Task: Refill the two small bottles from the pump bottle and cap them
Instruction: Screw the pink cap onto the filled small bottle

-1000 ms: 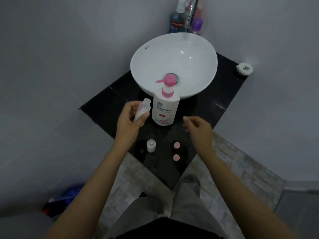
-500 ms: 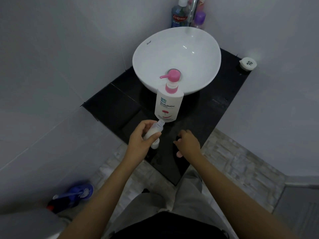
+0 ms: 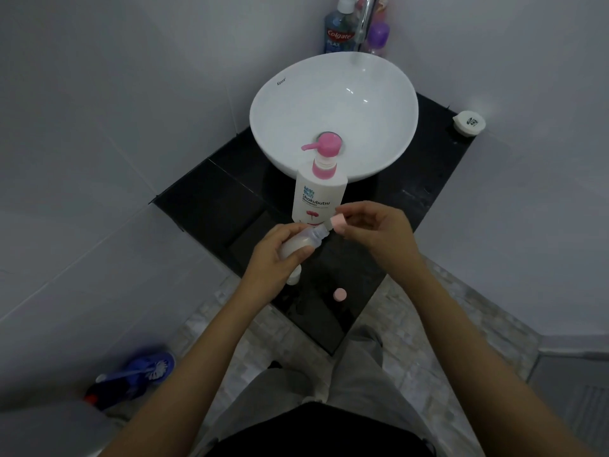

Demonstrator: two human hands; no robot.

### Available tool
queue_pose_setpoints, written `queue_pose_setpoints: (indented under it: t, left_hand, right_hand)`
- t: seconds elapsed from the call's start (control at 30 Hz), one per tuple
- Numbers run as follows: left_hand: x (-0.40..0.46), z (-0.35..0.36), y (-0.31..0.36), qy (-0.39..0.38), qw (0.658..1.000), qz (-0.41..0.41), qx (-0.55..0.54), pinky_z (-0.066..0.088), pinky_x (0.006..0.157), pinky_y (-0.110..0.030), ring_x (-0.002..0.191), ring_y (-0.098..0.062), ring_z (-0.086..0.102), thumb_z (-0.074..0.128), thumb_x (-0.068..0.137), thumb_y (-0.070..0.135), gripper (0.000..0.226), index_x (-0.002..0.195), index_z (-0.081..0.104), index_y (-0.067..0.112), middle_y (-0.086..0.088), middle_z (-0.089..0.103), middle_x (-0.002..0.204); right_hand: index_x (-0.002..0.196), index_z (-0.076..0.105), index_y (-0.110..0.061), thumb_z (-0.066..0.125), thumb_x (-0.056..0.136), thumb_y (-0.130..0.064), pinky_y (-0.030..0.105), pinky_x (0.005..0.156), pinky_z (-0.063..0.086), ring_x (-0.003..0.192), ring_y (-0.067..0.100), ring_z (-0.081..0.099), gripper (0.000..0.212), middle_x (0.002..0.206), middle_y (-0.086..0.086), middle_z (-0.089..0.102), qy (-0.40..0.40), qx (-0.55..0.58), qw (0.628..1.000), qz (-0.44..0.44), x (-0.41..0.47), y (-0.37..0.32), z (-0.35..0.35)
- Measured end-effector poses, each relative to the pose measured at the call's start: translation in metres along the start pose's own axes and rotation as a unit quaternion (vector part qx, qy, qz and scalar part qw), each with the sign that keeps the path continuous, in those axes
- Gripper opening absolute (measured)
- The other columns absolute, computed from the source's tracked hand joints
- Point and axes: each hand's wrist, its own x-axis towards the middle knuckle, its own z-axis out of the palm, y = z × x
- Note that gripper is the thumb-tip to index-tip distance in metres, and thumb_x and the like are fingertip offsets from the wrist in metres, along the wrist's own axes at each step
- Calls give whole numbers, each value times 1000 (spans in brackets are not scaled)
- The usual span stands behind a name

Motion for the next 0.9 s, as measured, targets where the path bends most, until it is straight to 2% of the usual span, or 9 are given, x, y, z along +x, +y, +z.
queue_pose_setpoints:
  t: [0.2, 0.3, 0.4, 0.47, 0.6, 0.67, 0.77, 0.83, 0.9]
  left_hand:
    - [-2, 2, 10, -26, 1000, 15, 0, 44, 88, -9, 105, -2, 54, 62, 87, 16, 31, 118, 59, 19, -1, 58, 114]
    - [-2, 2, 14, -29, 999, 12, -5, 45, 90, -14, 107, -7, 56, 63, 87, 14, 31, 117, 60, 18, -3, 59, 115]
    - [-1, 2, 18, -33, 999, 21, -12, 44, 89, -9, 105, -2, 56, 63, 86, 12, 30, 114, 59, 22, -2, 59, 113]
    - [-2, 1, 19, -35, 999, 21, -12, 43, 87, -7, 104, 1, 55, 63, 86, 12, 29, 114, 59, 22, -1, 59, 113]
    - [-3, 1, 21, -41, 999, 26, -20, 45, 84, -8, 99, 5, 56, 63, 86, 15, 28, 113, 60, 22, 0, 59, 111]
    - [-3, 1, 22, -41, 999, 29, -17, 45, 84, -8, 98, 7, 56, 63, 87, 16, 27, 113, 60, 23, 2, 59, 110]
    - [-3, -1, 23, -32, 999, 28, -12, 44, 83, -6, 97, 11, 55, 63, 86, 16, 28, 112, 59, 26, 4, 59, 109]
    - [-3, -2, 23, -30, 999, 26, -14, 44, 83, -7, 96, 8, 55, 63, 86, 16, 27, 111, 60, 26, 4, 59, 108]
    - [-4, -2, 23, -30, 999, 25, -19, 45, 84, -9, 99, 2, 56, 63, 86, 16, 27, 112, 60, 25, 1, 60, 109]
  right_hand:
    - [104, 69, -18, 71, 80, -4, 12, 80, 53, 88, 9, 67, 28, 97, 0, 70, -54, -69, 995, -47, -4, -8, -7]
    - [104, 71, -13, 72, 80, -10, 15, 83, 53, 93, 7, 67, 25, 100, 2, 71, -71, -82, 992, -65, -6, -10, -9]
    - [103, 72, -10, 72, 79, -15, 18, 83, 55, 93, 9, 69, 24, 100, 4, 72, -89, -65, 992, -62, -6, -12, -11]
    - [101, 72, -13, 72, 80, -19, 15, 78, 54, 87, 6, 69, 22, 96, 0, 73, -88, -77, 991, -61, -5, -12, -11]
    - [93, 70, -17, 63, 87, -36, 16, 54, 51, 54, 6, 63, 22, 70, -2, 69, -62, -113, 991, -25, -6, -11, -4]
    - [102, 66, -23, 60, 86, -44, 18, 55, 51, 59, 10, 63, 27, 79, -1, 69, -69, -130, 989, -27, -6, -11, -6]
    - [112, 58, -27, 65, 85, -33, 19, 57, 55, 69, 14, 66, 29, 92, -1, 66, -100, -110, 988, -36, -6, -14, -14]
    - [101, 64, -18, 66, 86, -29, 17, 52, 52, 60, 10, 64, 19, 83, 2, 68, -80, -105, 991, -29, -7, -14, -11]
    - [88, 66, -15, 62, 88, -36, 14, 48, 47, 49, 4, 59, 21, 70, -1, 67, -31, -136, 990, -13, -7, -12, -4]
